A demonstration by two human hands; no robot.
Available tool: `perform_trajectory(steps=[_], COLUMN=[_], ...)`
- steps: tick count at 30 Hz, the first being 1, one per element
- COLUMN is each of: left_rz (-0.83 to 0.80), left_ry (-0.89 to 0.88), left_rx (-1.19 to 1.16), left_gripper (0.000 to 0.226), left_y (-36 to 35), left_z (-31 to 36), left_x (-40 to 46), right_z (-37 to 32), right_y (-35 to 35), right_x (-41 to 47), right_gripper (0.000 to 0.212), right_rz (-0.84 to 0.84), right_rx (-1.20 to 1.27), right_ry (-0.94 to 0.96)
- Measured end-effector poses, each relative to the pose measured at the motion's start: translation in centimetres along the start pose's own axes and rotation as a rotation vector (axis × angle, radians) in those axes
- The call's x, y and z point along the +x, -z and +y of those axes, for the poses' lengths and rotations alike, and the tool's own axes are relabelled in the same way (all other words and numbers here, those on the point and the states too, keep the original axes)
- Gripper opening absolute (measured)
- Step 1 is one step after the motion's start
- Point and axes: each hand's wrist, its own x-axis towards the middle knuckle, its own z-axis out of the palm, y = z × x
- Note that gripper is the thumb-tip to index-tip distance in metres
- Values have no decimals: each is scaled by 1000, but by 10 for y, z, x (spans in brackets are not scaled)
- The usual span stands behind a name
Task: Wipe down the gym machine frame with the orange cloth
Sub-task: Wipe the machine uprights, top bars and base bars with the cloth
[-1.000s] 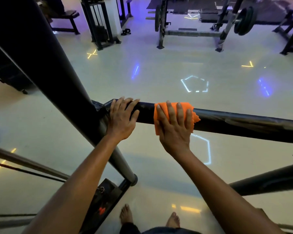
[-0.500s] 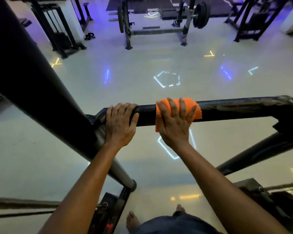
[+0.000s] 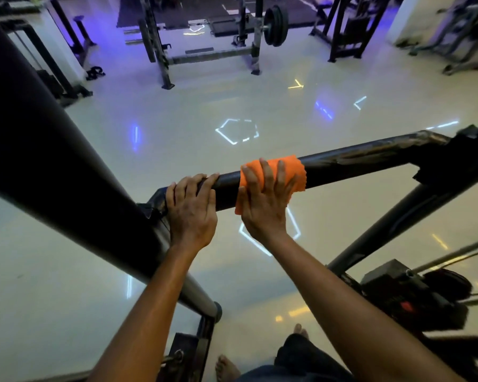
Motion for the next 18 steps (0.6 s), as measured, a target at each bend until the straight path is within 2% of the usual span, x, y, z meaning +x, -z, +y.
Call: perform_trajectory(steps=[3,7,10,13,16,18], left_rz=[-9,5,0,12,8,-1], left_ry=[-10,-16,-17,-22,-24,-31], left_rx=[-40,-108,-121,-123,-116,-119], left_gripper=[46,49,51,50,50,50], left_y=[1,5,5,3,2,3], left_z=[-3,-6,-7,-6,-7,-8], left_x=[-1,-1,-2,-2,-2,-2], right_z=[-34,28,62,10,-34,-16], right_y=[-23,-21,-14,-25,-43,-44], right_x=[-17,-8,-5,-14,-28,-29], right_gripper=[56,68,69,60,64,71], right_rz=[-29,83,103,97,27,33], right_rx=[24,-87,-65,116,117,69], right_ry=[129,312,114,-80,56,197])
